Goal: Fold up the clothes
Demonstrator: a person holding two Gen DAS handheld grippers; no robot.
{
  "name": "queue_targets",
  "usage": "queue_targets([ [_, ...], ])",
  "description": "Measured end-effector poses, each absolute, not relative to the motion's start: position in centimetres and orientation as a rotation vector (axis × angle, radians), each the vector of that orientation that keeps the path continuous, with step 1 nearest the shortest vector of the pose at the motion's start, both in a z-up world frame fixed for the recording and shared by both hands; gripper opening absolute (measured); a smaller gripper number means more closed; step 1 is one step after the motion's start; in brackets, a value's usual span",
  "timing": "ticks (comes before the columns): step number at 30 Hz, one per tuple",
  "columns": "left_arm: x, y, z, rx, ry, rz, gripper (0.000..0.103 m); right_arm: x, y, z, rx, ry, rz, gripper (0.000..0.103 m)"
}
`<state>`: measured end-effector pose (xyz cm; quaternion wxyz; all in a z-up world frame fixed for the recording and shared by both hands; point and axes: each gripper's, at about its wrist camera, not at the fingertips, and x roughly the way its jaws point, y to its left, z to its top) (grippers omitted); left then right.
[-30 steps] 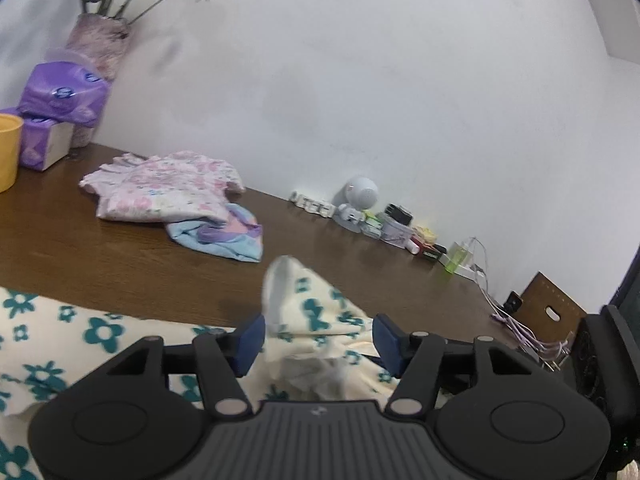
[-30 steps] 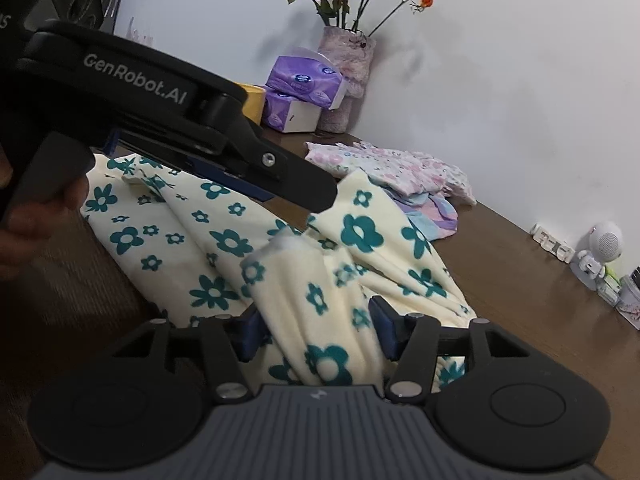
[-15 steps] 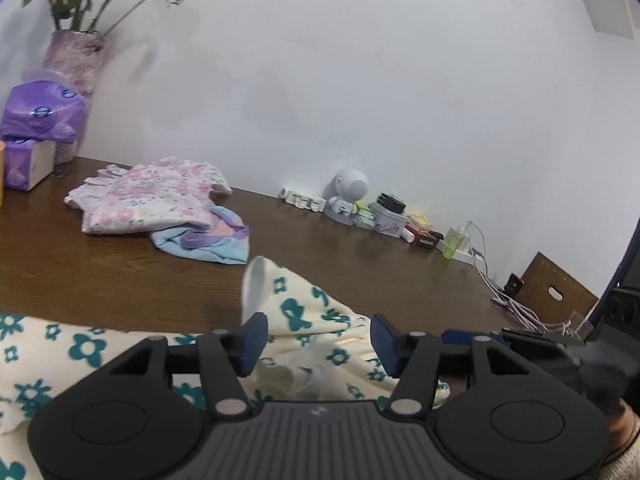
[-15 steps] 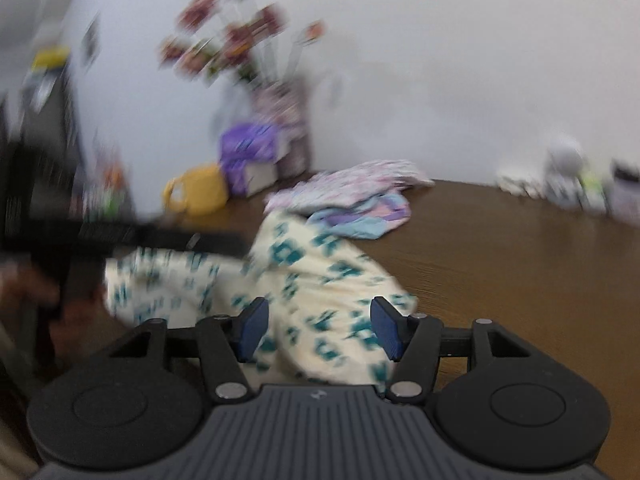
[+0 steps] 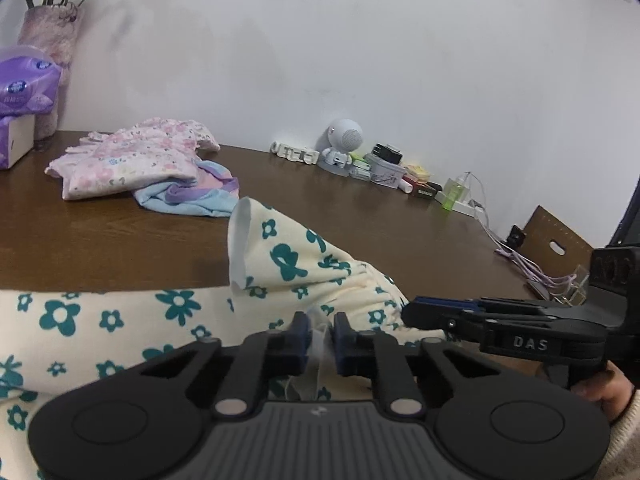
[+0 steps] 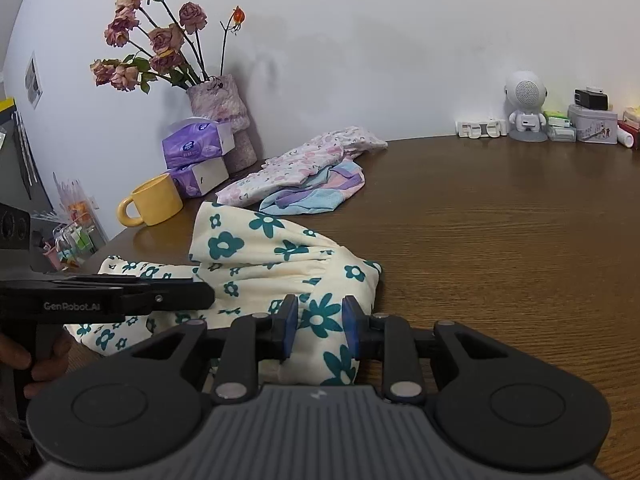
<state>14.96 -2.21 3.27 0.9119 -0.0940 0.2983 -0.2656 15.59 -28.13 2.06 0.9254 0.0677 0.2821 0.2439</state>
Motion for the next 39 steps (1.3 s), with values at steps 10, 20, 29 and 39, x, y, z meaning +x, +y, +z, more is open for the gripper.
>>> queue_targets([
  [10, 13.3, -1.5, 4.2, -0.130, 0.575, -0.511, 0.036, 14.7, -27.4, 2.5, 0.074, 0.541, 0.470, 0.026],
  [20, 12.1, -5.3, 6.3, 0.352, 0.534, -0.714, 0.064, 11.5, -28.6, 4.6, -0.082, 0.548, 0.538, 0.029],
  [29, 12.4, -7.4, 4.1, 0.576, 0.545, -0.719, 0.030, 11.1, -28.2, 3.5, -0.196, 0.570, 0.546, 0.038],
  [39, 11.5, -6.9, 3.0, 0.566, 0.494, -0.664, 0.012, 11.9, -26.9, 2.6, -0.218, 0.552, 0.532, 0.009],
])
